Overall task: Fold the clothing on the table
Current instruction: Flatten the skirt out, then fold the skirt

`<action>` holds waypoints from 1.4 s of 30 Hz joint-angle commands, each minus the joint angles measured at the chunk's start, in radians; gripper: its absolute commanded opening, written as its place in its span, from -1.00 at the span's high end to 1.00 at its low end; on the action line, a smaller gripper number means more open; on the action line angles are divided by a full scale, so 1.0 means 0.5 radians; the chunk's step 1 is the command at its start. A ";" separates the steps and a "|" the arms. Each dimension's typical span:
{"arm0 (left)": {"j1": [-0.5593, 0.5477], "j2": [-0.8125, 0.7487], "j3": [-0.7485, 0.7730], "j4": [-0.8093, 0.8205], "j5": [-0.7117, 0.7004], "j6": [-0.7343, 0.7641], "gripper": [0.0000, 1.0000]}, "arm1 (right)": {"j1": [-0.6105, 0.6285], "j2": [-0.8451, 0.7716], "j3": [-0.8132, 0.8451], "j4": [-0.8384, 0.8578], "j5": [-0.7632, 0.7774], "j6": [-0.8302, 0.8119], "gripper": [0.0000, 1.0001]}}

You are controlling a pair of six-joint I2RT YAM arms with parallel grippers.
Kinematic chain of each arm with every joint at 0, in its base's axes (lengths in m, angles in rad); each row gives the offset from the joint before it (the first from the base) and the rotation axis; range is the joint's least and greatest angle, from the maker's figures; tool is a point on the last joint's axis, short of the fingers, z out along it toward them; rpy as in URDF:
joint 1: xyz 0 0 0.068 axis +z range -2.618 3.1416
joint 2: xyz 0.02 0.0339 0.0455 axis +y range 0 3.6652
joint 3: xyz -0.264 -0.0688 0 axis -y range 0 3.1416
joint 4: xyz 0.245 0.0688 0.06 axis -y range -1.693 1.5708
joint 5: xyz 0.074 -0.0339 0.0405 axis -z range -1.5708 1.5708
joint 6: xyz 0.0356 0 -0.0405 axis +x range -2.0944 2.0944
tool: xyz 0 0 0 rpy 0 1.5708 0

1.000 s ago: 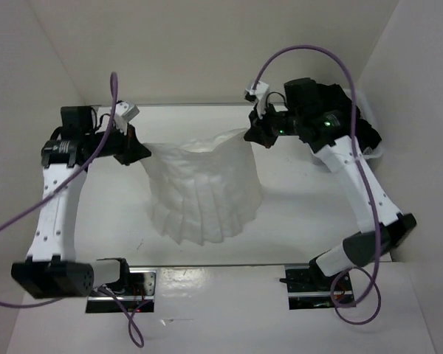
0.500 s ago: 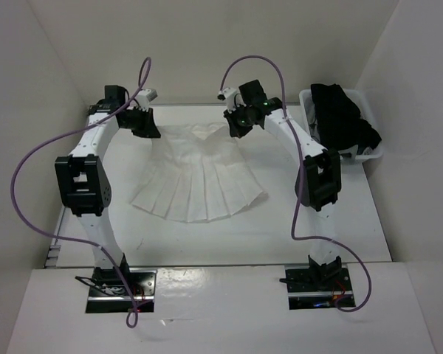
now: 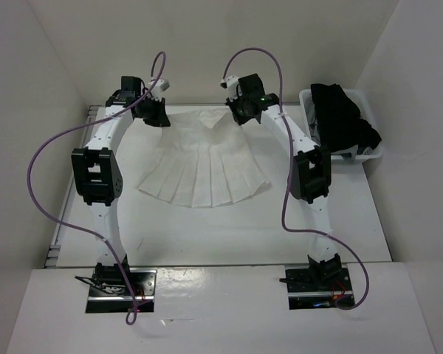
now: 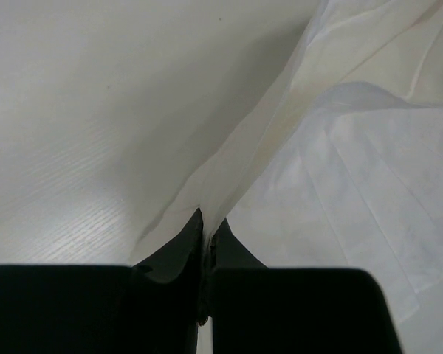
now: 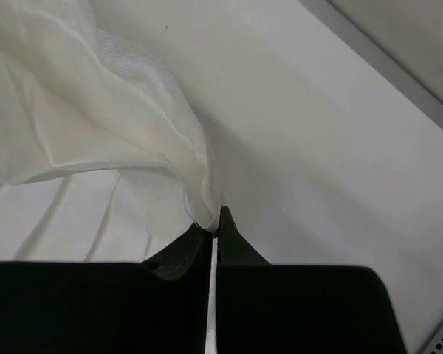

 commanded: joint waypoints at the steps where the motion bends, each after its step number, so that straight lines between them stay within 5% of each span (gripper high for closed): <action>1: -0.012 -0.005 0.151 0.023 -0.029 -0.035 0.90 | -0.036 -0.016 0.215 0.091 0.111 0.021 1.00; 9: 0.006 -0.275 -0.167 0.023 -0.066 0.133 0.87 | -0.055 -0.286 -0.091 0.048 0.009 -0.105 0.99; 10: 0.006 -0.330 -0.280 0.050 -0.066 0.134 0.87 | -0.055 -0.316 -0.156 0.081 0.070 -0.105 0.83; 11: 0.006 -0.348 -0.327 0.069 -0.088 0.152 0.87 | -0.055 -0.347 -0.284 0.106 0.107 -0.105 -0.13; 12: 0.006 -0.349 -0.361 0.069 -0.112 0.152 0.84 | -0.055 -0.399 -0.343 0.161 0.159 -0.074 -0.44; 17: 0.006 -0.373 -0.481 0.088 -0.134 0.106 0.82 | -0.073 -0.421 -0.475 0.210 0.466 0.076 -0.89; 32: -0.034 -0.658 -1.036 0.143 -0.125 0.173 0.79 | 0.050 -0.636 -0.684 -0.028 -0.181 -0.154 -0.98; 36: -0.034 -0.695 -1.110 0.143 -0.125 0.173 0.79 | 0.096 -0.550 -0.736 -0.072 -0.407 -0.050 -0.75; 42: -0.034 -0.717 -1.171 0.143 -0.125 0.173 0.79 | 0.096 -0.390 -0.834 0.042 -0.717 0.168 -0.11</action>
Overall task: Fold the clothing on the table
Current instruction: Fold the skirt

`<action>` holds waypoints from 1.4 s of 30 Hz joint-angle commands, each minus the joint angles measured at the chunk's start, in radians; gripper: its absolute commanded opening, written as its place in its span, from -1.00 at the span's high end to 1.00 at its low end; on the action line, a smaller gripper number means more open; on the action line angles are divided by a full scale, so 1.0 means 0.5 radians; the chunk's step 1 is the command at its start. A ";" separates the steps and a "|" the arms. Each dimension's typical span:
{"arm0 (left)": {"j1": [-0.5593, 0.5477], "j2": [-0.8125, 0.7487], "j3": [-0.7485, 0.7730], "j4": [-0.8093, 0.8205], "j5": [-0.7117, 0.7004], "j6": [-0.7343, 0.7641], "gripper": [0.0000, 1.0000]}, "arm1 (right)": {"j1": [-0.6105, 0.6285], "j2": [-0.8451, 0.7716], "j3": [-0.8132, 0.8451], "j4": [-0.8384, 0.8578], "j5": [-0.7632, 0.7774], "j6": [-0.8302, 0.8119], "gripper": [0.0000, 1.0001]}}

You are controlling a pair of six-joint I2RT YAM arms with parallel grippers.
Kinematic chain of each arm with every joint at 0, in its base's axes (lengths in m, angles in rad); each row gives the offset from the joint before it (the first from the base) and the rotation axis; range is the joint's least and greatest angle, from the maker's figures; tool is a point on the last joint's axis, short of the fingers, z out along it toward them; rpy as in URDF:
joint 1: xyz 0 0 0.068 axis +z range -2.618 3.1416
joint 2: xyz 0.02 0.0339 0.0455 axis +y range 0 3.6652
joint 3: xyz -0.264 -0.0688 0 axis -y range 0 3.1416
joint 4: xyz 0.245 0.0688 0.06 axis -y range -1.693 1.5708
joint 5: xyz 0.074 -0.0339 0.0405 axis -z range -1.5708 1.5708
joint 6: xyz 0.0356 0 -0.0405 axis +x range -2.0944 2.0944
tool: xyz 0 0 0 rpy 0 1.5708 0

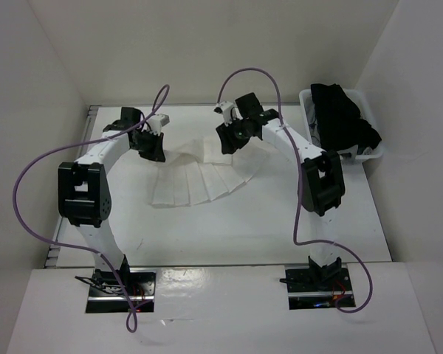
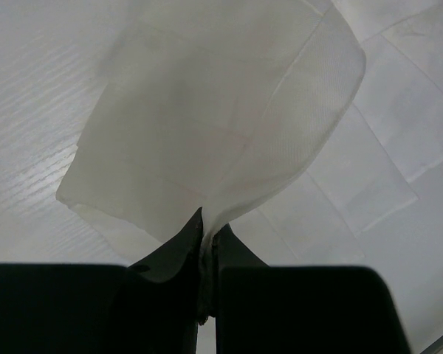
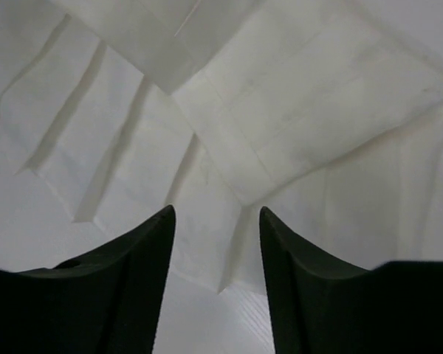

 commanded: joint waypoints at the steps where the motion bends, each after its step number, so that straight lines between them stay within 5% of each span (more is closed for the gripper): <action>1: -0.007 -0.121 -0.047 0.018 0.011 0.041 0.79 | -0.015 0.085 -0.041 0.025 -0.293 0.127 -0.05; 4: -0.007 -0.121 -0.047 0.018 0.011 0.041 0.79 | -0.039 0.146 -0.062 0.074 -0.419 0.216 0.17; 42: -0.007 -0.035 -0.020 -0.019 -0.008 0.022 0.79 | -0.273 0.530 -0.026 0.111 -0.828 0.256 0.14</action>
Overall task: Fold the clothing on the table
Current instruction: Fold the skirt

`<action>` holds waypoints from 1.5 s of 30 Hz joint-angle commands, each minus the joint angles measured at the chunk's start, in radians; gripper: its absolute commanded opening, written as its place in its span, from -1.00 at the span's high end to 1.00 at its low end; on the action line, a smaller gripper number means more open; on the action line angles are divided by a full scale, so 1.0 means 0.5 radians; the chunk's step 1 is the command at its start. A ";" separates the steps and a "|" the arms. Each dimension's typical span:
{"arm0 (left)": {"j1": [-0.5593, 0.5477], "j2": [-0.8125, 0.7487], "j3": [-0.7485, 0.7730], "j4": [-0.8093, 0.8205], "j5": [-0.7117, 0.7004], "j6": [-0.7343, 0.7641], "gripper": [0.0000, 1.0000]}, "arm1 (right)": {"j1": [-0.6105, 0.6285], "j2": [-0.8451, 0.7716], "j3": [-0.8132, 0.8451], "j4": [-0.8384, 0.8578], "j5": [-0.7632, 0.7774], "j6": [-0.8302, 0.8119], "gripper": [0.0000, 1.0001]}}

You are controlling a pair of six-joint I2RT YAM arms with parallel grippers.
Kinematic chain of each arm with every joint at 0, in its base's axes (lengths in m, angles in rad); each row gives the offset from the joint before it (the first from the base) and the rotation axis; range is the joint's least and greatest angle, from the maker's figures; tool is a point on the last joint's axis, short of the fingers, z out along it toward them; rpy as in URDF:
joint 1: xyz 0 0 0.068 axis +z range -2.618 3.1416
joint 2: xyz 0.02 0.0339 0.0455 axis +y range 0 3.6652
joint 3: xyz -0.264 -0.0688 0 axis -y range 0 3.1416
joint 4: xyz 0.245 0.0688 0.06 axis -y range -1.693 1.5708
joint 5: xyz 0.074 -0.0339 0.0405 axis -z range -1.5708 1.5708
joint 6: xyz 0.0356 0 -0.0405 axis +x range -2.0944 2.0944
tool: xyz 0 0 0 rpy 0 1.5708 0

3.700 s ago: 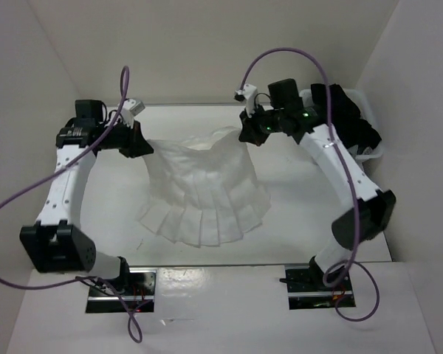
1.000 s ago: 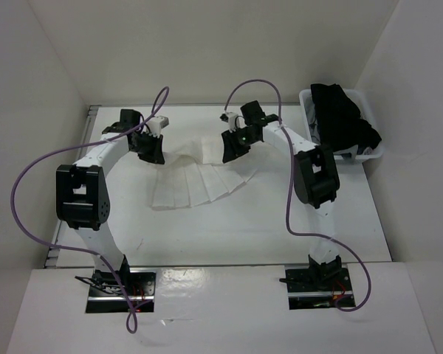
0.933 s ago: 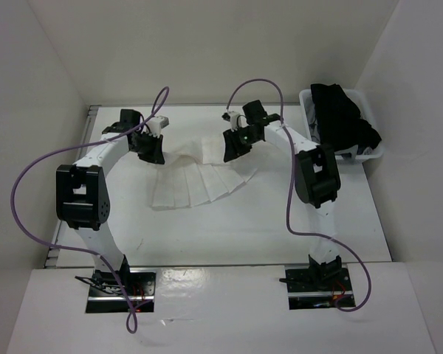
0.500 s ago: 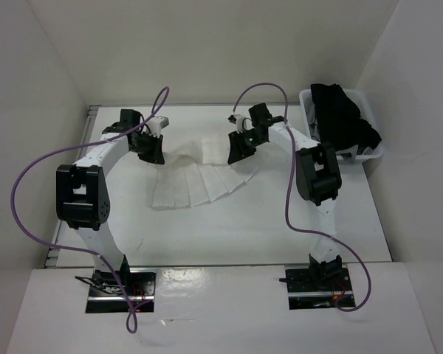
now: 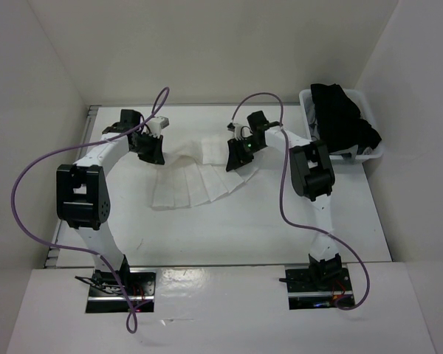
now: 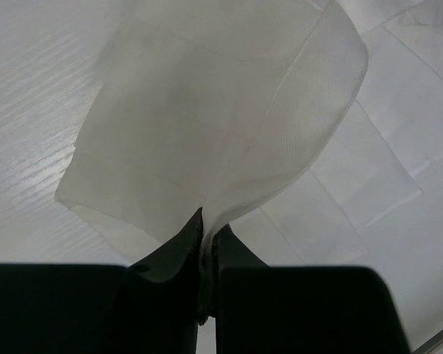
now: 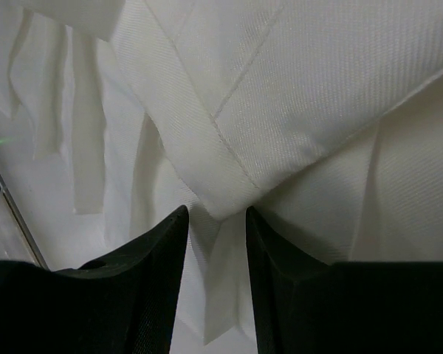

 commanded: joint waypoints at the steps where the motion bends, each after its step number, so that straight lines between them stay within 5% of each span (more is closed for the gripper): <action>1: -0.007 0.025 0.069 -0.018 0.020 0.023 0.79 | -0.023 0.023 0.094 0.047 -0.079 -0.004 0.14; 23: -0.007 0.062 0.090 -0.054 0.020 0.023 0.79 | -0.078 0.140 0.281 0.007 -0.269 0.051 0.22; 32: -0.007 0.062 0.109 -0.054 0.020 0.023 0.79 | -0.078 0.158 0.300 0.007 -0.269 0.051 0.59; 37: -0.025 0.062 0.109 -0.079 0.002 0.069 0.79 | -0.078 0.085 0.300 0.007 -0.202 0.051 0.97; 45: -0.182 -0.021 -0.041 -0.079 -0.148 0.130 0.79 | -0.097 -0.114 0.407 -0.079 -0.110 0.051 1.00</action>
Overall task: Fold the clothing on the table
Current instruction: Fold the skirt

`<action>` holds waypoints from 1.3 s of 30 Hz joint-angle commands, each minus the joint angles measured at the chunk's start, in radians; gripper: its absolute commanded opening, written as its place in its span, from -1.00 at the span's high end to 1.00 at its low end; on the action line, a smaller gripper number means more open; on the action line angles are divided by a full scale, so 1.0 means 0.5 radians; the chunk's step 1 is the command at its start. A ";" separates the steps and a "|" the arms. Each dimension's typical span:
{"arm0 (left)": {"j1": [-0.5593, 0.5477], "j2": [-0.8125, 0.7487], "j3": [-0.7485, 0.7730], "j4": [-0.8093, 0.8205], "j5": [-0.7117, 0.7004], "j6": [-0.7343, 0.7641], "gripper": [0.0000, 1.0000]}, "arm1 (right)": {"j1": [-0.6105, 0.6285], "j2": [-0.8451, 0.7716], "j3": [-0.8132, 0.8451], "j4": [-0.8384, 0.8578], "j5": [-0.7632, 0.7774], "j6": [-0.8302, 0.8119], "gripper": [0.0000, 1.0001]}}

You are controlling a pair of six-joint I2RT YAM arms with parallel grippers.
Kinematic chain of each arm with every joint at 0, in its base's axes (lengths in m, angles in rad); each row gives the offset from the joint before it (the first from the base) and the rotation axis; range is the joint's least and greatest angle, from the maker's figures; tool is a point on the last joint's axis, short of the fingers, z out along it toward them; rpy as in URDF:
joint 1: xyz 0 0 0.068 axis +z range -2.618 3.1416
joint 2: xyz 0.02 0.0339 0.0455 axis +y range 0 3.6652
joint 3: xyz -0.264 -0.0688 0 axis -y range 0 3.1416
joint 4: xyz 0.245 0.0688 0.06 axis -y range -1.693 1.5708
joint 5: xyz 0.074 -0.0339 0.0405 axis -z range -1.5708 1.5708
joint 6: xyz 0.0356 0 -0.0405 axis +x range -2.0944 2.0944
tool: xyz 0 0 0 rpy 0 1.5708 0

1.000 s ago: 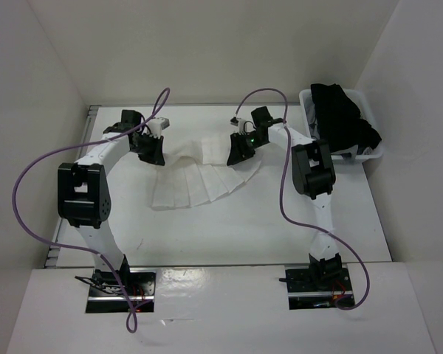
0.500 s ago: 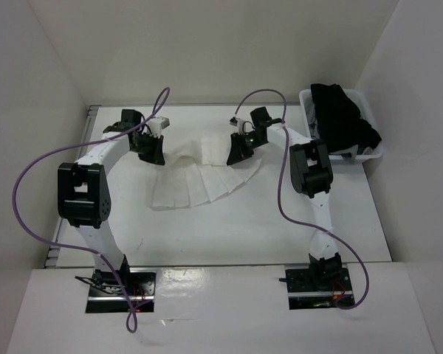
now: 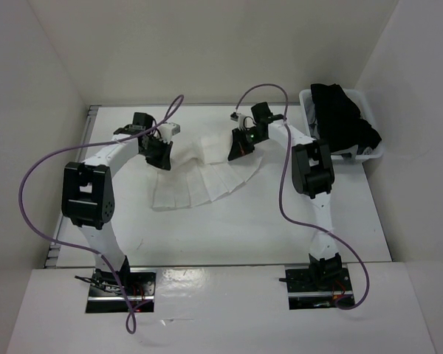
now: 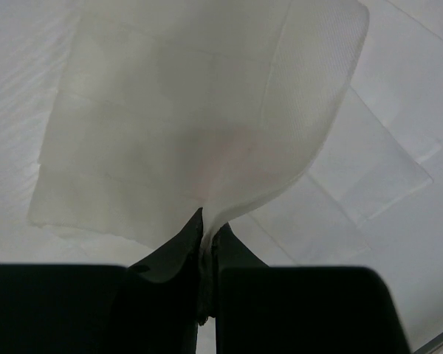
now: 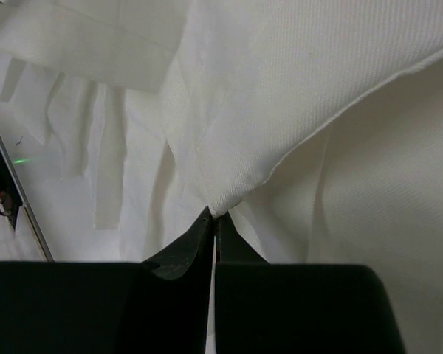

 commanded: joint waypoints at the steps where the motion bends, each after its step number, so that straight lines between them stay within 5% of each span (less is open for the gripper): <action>1: -0.045 -0.076 -0.045 -0.029 -0.035 0.070 0.79 | -0.020 -0.254 0.151 -0.063 0.060 0.000 1.00; 22: -0.103 -0.264 -0.101 -0.105 -0.177 0.125 0.79 | -0.198 -0.549 0.210 -0.287 0.223 -0.153 1.00; 39: -0.159 -0.546 -0.190 -0.458 -0.014 0.321 1.00 | -0.217 -0.592 0.449 -1.277 0.201 -0.844 1.00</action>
